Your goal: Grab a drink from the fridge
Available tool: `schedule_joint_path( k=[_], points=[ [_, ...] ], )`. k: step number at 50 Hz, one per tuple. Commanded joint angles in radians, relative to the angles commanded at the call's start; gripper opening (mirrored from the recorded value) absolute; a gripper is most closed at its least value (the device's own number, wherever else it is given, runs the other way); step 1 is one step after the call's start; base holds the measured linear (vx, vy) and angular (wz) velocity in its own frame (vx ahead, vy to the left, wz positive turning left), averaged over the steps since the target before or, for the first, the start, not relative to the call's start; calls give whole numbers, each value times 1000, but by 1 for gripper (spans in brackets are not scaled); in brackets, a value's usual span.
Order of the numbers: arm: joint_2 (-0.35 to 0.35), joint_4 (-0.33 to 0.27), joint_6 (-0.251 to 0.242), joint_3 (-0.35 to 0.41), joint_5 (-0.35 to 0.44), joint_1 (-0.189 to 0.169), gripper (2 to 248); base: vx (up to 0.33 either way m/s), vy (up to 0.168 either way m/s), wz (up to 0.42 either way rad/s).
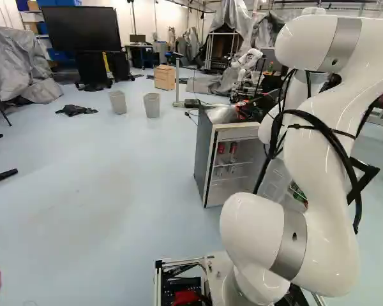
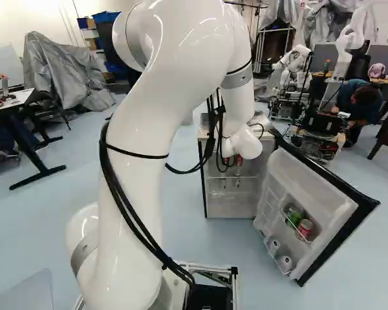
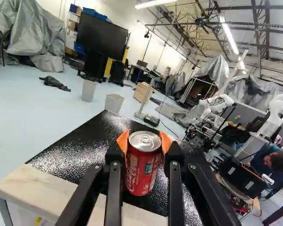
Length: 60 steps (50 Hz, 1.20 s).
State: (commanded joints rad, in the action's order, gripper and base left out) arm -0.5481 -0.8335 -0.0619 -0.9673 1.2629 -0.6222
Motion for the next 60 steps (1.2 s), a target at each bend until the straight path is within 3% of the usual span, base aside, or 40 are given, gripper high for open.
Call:
schedule_joint_path(
  k=[26, 52, 53, 58, 59, 60],
  points=[
    [0, 1, 235, 0, -4, 0, 92, 0, 0, 0],
    [-10, 1, 251, 0, -4, 0, 92, 0, 0, 0],
    [-10, 1, 251, 0, -4, 0, 102, 0, 0, 0],
    [-10, 1, 251, 0, -4, 0, 102, 0, 0, 0],
    [-10, 1, 251, 0, -4, 0, 134, 0, 0, 0],
    [-10, 1, 251, 0, -4, 0, 134, 0, 0, 0]
  ],
)
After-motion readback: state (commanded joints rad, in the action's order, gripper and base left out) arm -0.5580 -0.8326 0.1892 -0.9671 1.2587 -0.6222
